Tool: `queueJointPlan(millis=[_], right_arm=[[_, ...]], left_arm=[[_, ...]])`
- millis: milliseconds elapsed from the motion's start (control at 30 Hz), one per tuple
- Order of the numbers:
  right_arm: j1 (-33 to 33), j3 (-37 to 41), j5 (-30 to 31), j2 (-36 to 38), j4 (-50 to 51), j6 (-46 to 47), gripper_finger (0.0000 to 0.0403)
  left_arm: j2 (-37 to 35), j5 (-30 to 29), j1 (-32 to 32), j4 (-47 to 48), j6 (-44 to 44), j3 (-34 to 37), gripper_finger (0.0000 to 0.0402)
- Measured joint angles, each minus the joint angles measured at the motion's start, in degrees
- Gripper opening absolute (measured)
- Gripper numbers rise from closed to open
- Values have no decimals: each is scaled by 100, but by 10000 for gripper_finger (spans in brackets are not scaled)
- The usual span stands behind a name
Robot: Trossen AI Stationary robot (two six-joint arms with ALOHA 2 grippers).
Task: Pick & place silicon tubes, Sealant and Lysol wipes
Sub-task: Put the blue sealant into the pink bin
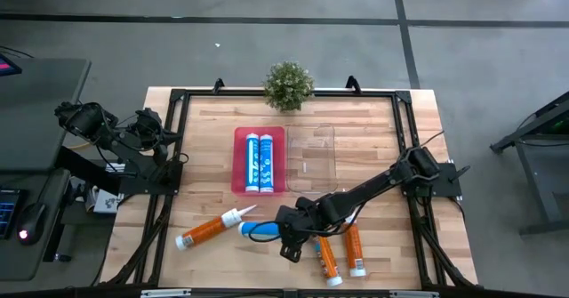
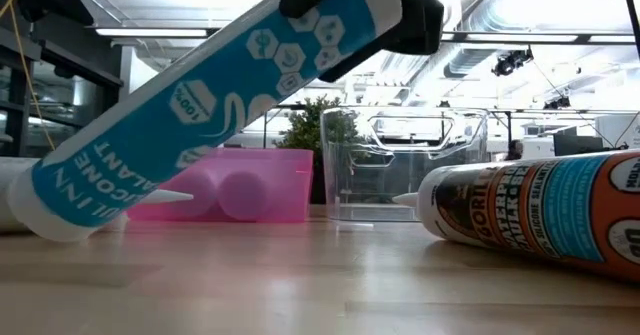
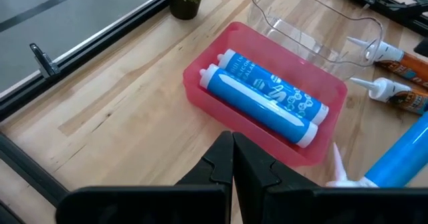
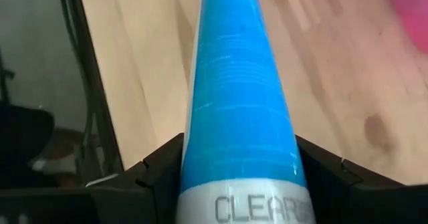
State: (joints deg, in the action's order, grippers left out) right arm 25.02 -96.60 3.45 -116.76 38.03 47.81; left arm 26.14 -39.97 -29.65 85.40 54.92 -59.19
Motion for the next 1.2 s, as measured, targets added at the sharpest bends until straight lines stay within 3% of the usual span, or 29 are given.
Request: queueJointPlan(millis=[100,367,667,900,1200], right_arm=[[-62,0,-344,-31,47,-26,212],[-112,-2,-76,-36,-49,-24,212],[-198,-4,-38,-36,-5,-90,212],[-217,-9,-37,-36,-3,-90,212],[-219,-9,-57,-36,3,-121,212]], left_arm=[[-1,0,-2,-2,72,-1,0],[-9,199,-2,-561,354,255,0],[-1,1549,-2,-2975,-244,2181,13],[-1,1982,-2,-5406,-559,3343,68],[52,2497,-2,-6619,-266,4180,174]])
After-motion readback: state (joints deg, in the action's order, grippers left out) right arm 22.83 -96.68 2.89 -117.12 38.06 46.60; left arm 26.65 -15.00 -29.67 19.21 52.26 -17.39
